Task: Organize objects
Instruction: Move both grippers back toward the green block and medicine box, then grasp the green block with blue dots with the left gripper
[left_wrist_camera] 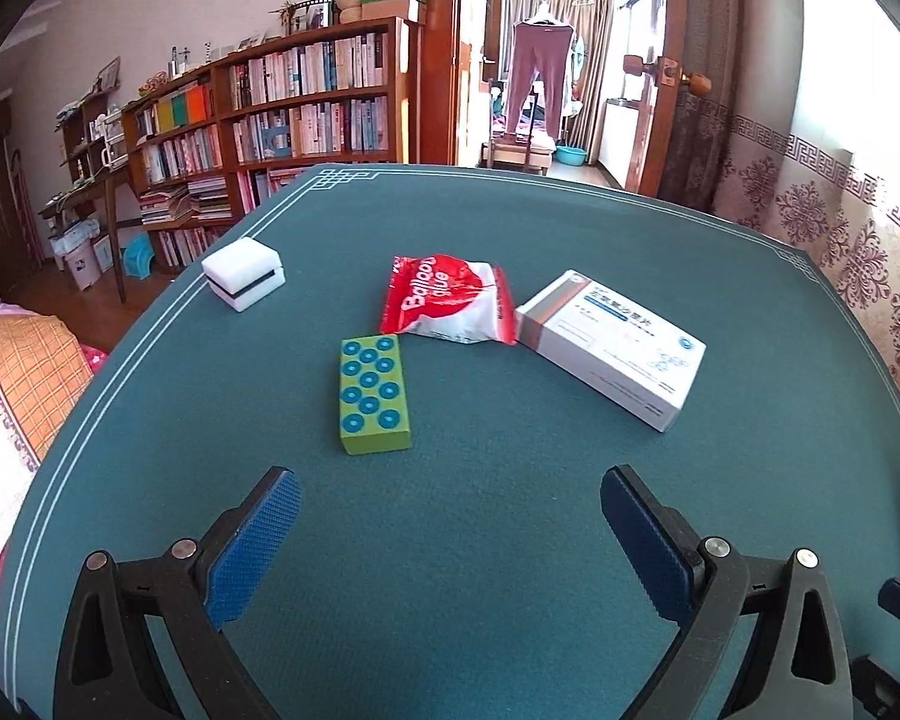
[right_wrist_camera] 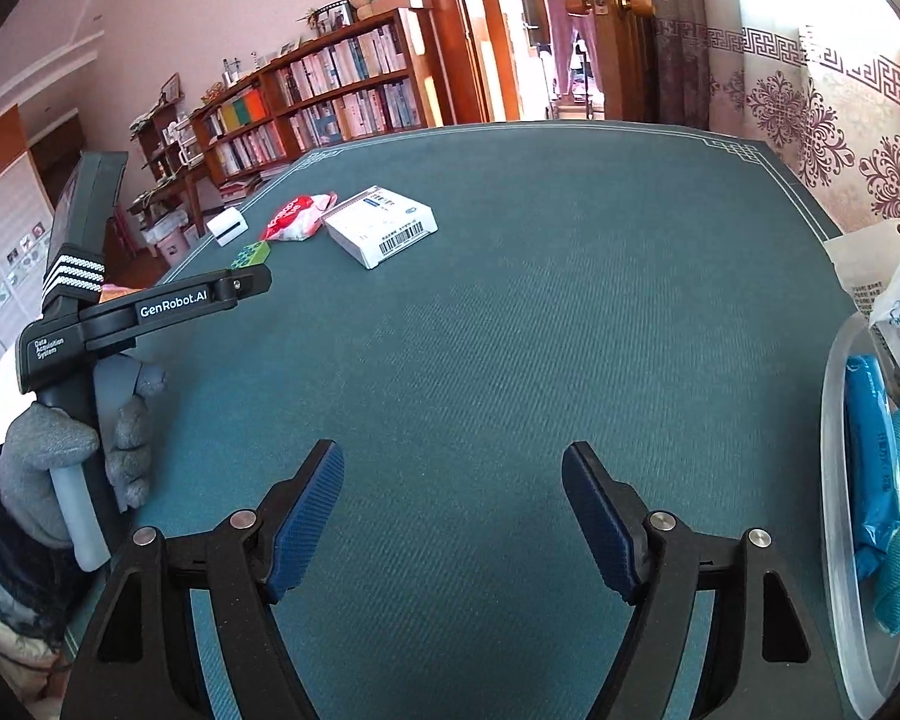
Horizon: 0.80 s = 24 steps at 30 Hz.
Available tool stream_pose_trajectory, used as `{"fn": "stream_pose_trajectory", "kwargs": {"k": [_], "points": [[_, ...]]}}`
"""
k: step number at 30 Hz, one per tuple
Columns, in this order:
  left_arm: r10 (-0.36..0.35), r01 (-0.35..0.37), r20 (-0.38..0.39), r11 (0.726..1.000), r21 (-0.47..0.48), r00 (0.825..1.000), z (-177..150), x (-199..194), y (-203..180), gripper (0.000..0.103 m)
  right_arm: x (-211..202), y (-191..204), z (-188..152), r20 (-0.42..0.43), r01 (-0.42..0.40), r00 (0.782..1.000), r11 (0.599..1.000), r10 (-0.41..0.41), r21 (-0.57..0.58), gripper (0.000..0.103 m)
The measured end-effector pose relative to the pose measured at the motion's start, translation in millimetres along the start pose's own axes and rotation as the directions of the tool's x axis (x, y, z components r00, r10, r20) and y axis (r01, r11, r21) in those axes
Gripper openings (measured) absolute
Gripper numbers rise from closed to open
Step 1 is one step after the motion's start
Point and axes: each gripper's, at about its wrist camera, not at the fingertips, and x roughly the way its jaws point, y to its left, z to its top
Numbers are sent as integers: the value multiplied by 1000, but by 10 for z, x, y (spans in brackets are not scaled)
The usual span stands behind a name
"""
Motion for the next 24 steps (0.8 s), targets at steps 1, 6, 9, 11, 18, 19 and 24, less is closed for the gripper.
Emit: {"fn": "stream_pose_trajectory", "kwargs": {"k": [1, 6, 9, 11, 18, 19, 24], "points": [[15, -15, 2, 1000, 3, 1000, 19, 25, 30, 102, 18, 7, 10, -3, -7, 1000, 1000, 7, 1, 77], [32, -32, -30, 999, 2, 999, 104, 183, 166, 94, 99, 34, 51, -16, -36, 999, 999, 36, 15, 77], [21, -22, -67, 1000, -13, 997, 156, 305, 227, 88, 147, 67, 68, -22, -40, 999, 999, 40, 9, 77], [10, -13, -97, 999, -37, 995, 181, 386, 274, 82, 177, 89, 84, -25, -43, 999, 999, 43, 4, 77], [12, -16, -108, 999, -33, 994, 269, 489, 297, 68, 297, 156, 198, -26, -39, 999, 999, 39, -12, 77], [12, -15, -106, 999, -31, 994, 269, 490, 297, 66, 316, 170, 220, -25, -37, 999, 999, 37, -15, 77], [5, -8, -90, 1000, -29, 996, 274, 487, 315, 48, 450, 242, 373, -13, -15, 1000, 999, 14, -45, 77]]}}
